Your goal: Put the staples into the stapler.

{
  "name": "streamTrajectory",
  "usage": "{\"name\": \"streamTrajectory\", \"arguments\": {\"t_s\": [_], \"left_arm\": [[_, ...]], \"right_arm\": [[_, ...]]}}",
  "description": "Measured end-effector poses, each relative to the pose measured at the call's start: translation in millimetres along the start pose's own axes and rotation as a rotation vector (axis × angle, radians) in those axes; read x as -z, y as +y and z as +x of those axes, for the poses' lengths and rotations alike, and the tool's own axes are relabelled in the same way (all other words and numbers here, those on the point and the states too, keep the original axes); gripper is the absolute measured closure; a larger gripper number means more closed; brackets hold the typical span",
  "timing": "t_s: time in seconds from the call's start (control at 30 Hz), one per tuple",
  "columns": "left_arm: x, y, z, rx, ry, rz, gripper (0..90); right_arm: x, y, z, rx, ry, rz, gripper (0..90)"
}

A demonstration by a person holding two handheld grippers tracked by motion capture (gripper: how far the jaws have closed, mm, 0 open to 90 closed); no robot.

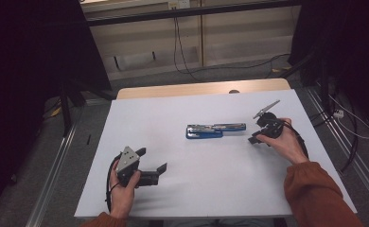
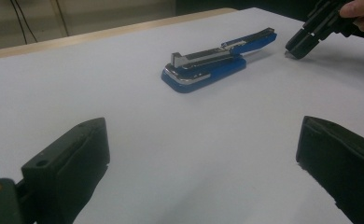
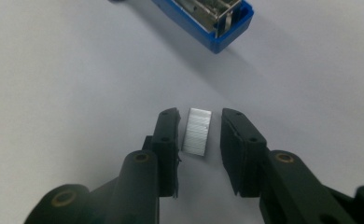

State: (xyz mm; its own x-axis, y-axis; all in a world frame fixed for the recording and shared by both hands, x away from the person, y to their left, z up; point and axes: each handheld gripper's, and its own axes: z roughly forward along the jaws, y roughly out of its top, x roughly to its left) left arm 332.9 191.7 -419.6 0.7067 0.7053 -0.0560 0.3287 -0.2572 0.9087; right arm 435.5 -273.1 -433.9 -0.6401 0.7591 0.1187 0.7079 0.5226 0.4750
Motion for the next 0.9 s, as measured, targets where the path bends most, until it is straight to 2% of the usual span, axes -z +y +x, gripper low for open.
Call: {"name": "streamTrajectory", "arguments": {"t_s": [0.33, 0.4, 0.9], "left_arm": [[0.0, 0.0, -0.6, 0.000, -0.001, -0.001, 2.9], [-0.2, -0.1, -0.4, 0.000, -0.003, -0.003, 3.0], [0.3, 0.1, -1.0, 0.003, 0.002, -0.009, 3.2]], "right_arm": [[-0.9, 1.1, 2.9, 0.022, -0.035, 0.013, 75.0], [-0.9, 1.4, 3.7, 0.027, -0.038, 0.016, 78.8], [-0.9, 2.1, 4.9, 0.029, -0.045, 0.016, 79.1]]}}
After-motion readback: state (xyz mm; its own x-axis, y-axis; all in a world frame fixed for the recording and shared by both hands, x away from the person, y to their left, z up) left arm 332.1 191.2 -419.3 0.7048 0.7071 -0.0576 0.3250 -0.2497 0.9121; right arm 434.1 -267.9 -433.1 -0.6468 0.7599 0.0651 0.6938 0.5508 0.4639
